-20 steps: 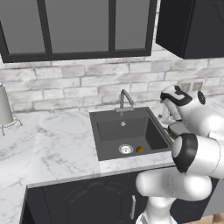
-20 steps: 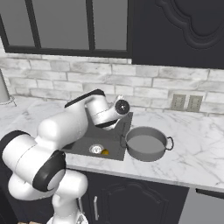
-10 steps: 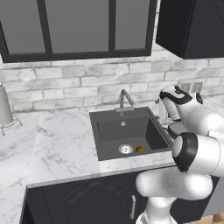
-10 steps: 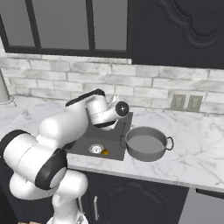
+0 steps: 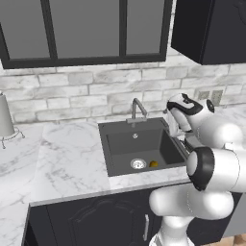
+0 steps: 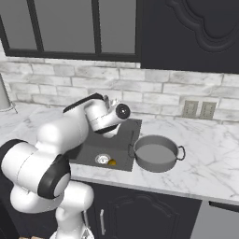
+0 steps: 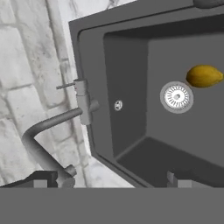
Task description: Dump the lemon from the pot into the sink. Then turn on the water and wash the lemon. Then turn off the water and put the lemon back in the pot.
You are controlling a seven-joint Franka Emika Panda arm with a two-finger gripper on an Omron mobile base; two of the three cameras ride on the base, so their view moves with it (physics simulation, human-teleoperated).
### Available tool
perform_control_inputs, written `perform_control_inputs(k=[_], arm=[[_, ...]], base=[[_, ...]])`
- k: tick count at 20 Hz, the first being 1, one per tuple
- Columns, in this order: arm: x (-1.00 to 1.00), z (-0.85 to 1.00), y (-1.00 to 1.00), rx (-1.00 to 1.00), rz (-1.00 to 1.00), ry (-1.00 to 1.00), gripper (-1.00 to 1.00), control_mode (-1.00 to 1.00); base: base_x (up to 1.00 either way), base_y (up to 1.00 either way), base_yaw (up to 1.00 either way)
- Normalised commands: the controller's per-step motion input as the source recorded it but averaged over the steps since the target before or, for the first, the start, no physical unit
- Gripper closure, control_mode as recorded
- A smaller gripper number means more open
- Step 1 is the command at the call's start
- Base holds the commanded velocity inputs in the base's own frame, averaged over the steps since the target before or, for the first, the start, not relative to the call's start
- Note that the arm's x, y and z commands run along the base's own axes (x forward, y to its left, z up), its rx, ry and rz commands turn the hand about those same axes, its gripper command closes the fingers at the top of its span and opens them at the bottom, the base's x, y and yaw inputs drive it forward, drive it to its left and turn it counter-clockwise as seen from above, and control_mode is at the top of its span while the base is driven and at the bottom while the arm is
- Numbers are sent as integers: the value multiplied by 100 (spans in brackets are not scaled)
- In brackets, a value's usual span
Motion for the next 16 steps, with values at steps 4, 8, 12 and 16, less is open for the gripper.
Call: perform_control_inputs(k=[4,8,12,16], arm=[[6,0,29,-6,4,0,-100,-100],[16,0,23,-6,4,0,-100,-100],[25,0,9,-5,2,0,-100,-100],[27,0,0,0,1,0,-100,-100]], base=[[0,0,0],[0,0,0],[0,0,0],[0,0,0]])
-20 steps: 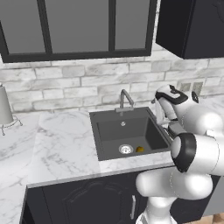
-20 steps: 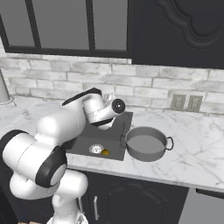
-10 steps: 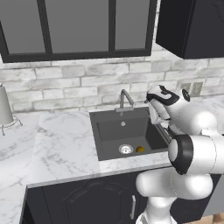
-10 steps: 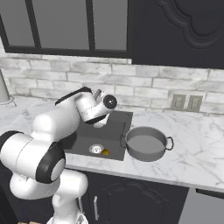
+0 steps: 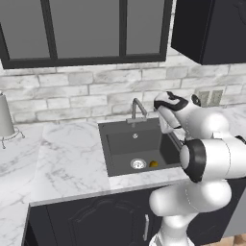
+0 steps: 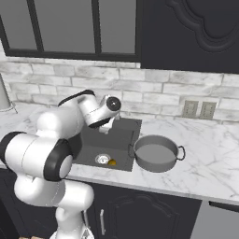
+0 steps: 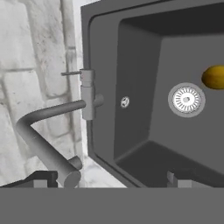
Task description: Dump the lemon from the pot into the sink. Then turn on the water and wash the lemon. Then turn off the water and put the lemon back in the pot.
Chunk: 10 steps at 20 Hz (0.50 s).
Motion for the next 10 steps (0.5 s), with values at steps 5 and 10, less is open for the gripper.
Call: perform_control_inputs(k=[5,10], arm=[[17,0,0,0,0,0,-100,-100],[9,-1,0,0,0,0,-100,-100]], base=[[0,0,0],[0,0,0]])
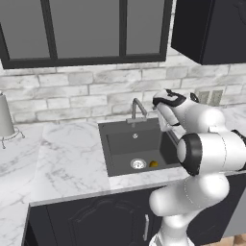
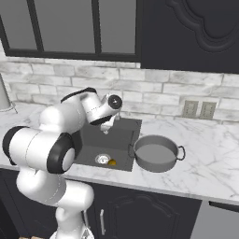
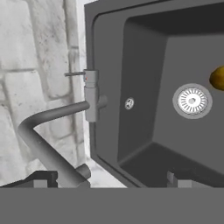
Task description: Dump the lemon from the pot into the sink. Then turn on the water and wash the lemon. Then turn off the water and put the lemon back in the pot.
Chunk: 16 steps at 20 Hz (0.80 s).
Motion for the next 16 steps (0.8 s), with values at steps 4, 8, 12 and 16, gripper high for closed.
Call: perform_control_inputs(k=[4,8,12,16], arm=[[14,-4,0,0,1,0,-100,-100],[20,-6,0,0,1,0,-100,-100],[19,-8,0,0,2,0,-100,-100],[10,-13,-11,0,3,0,-100,-100]], base=[[0,0,0],[0,0,0],[0,0,0],[0,0,0]])
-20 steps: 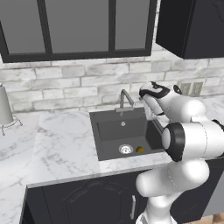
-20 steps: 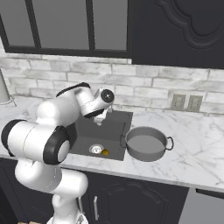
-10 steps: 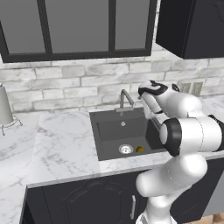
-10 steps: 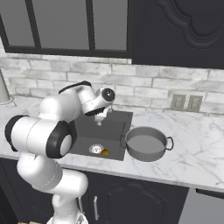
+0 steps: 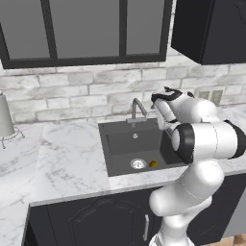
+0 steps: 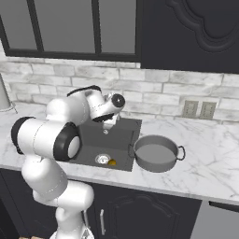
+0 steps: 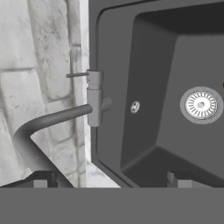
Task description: Dump the lemon from the pot into the sink. Then turn on the water and wash the lemon. Then turn off the water and put the lemon back in the pot.
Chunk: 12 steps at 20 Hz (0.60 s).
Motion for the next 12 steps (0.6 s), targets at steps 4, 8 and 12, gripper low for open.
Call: perform_control_inputs(k=[4,8,12], arm=[[6,-13,-9,0,3,0,-100,-100],[13,-9,0,0,1,0,-100,-100],[19,-8,0,0,0,0,-100,-100]], base=[[0,0,0],[0,0,0],[0,0,0]])
